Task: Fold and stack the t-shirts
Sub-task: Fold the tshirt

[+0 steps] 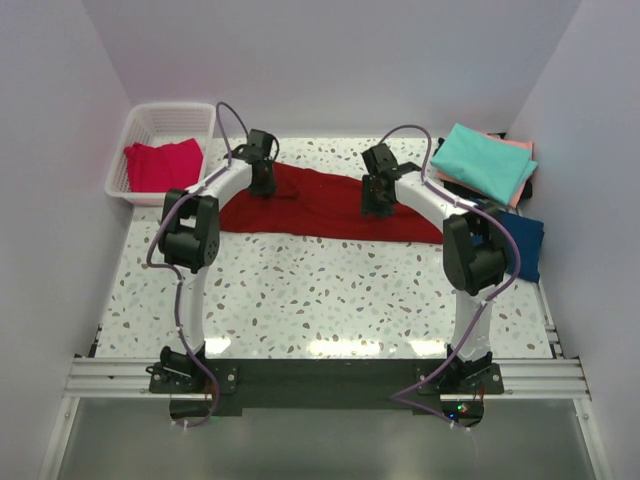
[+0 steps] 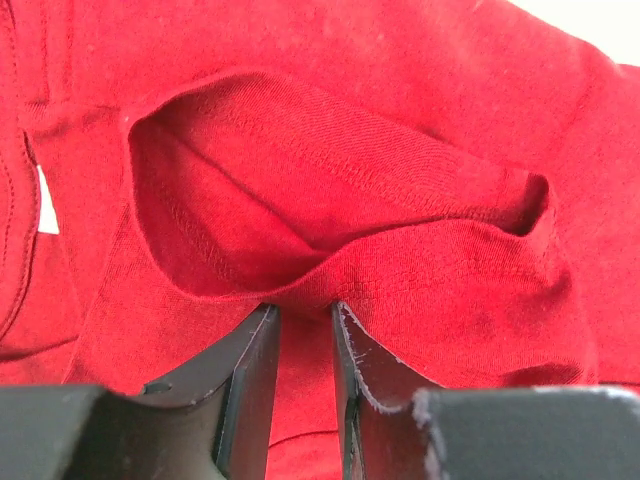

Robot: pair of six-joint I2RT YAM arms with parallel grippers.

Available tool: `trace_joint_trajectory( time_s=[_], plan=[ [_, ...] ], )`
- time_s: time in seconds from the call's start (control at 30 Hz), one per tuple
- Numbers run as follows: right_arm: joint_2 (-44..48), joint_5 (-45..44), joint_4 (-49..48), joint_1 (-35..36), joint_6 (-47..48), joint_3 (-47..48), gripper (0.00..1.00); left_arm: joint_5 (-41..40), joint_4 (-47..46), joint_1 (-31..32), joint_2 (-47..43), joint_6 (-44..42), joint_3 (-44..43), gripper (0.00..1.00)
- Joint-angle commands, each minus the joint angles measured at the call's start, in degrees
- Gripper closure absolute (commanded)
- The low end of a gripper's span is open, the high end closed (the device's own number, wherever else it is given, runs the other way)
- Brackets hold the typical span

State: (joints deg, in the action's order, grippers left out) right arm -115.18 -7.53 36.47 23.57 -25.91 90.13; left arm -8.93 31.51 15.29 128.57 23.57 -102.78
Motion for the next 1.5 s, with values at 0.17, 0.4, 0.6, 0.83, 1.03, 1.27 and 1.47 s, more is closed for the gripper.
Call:
trace_joint_trajectory(
  time_s=[0.17,0.4,0.6,0.83,1.03,1.27,1.47],
  plan=[
    [-0.9,-1.2,1.5,0.2,-0.2,3.5,0.61,1.4,-6.8,-0.3,2.0,-1.5,-4.6,0.68],
    [-1.1,-2.4,3.0,0.2,-0.2,4.4,0.61,2.6,-10.3,-0.3,5.8,-2.7,-8.7,0.67],
    [-0.9,-3.8,4.4,0.2,0.0,5.3,0.61,3.0,-14.3,-0.5,8.2,-3.1,-9.8,0.67],
    [-0.4,-6.8,5.5,0.2,-0.2,5.6,0.61,-3.0,-16.7,-0.7,9.2,-2.6,-11.5,0.68],
    [-2.2,-12.5,7.2,-0.5,-0.7,7.7,0.6,-6.3,-26.3,-0.9,-1.6,-3.0,-1.6,0.67],
    [-5.0,-12.8,8.4,-5.3,-0.1,10.0,0.56,-2.8,-15.7,-0.9,-5.3,-2.0,-4.3,0.65],
    [-7.0,-11.0,9.2,-8.4,2.3,11.3,0.55,-1.4,-1.9,-0.9,-5.6,0.6,-3.7,0.64]
  ],
)
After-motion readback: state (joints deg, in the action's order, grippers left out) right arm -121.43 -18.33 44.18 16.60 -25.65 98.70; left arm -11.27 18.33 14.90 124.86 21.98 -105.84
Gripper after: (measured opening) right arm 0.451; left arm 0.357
